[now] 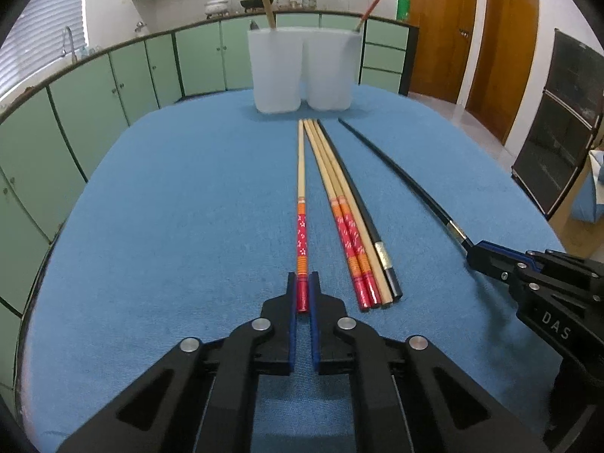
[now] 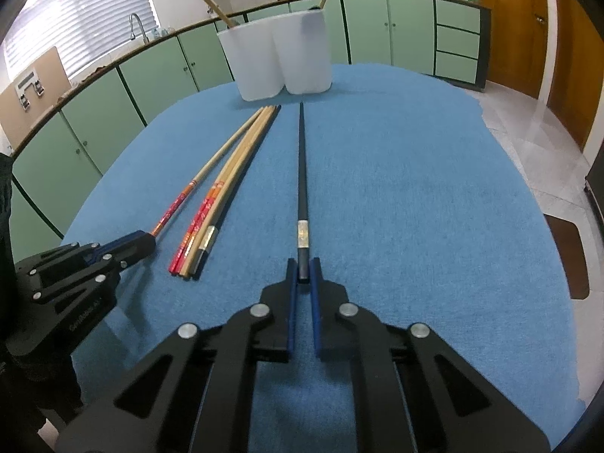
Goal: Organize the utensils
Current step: 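Grasp a red-patterned chopstick with the left tool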
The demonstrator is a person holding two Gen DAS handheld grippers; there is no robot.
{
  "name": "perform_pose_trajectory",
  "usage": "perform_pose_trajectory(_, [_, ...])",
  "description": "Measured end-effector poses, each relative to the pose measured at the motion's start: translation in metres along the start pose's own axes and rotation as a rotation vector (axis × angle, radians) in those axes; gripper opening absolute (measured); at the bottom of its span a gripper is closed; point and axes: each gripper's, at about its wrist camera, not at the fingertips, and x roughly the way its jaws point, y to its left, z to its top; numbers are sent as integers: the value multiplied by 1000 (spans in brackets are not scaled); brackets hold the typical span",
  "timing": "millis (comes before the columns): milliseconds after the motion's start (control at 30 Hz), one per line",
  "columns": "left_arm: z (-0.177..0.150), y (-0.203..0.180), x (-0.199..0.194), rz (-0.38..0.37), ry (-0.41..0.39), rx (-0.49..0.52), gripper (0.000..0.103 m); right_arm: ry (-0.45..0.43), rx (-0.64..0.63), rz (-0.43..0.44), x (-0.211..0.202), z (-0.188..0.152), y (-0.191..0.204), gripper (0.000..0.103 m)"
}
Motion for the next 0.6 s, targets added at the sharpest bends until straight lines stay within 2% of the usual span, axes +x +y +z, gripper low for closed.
perform_pose_trajectory(300, [30, 4, -50, 25, -122, 32, 6, -88, -19, 4, -40, 25, 1, 6])
perform_pose_trajectory(600, [80, 13, -94, 0, -255, 35, 6, -187, -41, 0, -87, 76, 0, 6])
